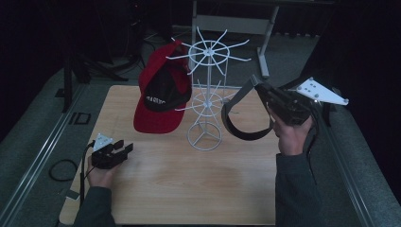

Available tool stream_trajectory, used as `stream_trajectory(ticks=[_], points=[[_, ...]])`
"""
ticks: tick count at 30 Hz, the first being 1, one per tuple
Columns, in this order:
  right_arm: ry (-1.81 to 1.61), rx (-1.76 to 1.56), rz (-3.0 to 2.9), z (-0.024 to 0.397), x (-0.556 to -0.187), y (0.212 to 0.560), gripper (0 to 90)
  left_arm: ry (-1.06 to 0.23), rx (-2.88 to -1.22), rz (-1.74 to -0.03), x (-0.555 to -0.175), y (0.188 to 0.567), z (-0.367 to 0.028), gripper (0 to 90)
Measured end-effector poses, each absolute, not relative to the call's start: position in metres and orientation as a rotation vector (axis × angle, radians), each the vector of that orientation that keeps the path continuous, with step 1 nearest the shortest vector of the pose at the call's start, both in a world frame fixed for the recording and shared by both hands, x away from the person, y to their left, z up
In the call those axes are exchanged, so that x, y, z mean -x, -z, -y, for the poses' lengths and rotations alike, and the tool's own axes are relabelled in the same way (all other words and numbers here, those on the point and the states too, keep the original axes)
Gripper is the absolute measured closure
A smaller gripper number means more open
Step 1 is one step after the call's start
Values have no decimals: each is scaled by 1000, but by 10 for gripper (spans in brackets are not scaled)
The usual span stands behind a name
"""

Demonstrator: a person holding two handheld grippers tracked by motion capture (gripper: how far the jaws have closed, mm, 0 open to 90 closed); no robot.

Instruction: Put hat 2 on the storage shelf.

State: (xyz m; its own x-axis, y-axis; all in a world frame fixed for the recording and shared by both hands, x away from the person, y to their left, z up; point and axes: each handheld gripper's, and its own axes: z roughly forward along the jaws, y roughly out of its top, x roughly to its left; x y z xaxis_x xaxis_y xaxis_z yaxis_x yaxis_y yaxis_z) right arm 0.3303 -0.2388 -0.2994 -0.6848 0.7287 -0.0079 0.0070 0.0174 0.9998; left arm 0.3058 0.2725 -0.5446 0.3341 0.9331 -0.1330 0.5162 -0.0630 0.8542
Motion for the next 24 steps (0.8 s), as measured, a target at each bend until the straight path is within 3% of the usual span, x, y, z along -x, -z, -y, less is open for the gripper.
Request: stream_trajectory(ticks=[24], points=[[-1748,-673,-1713,235,-328,260,883,-592,-1711,-1307,-306,544,-273,537]])
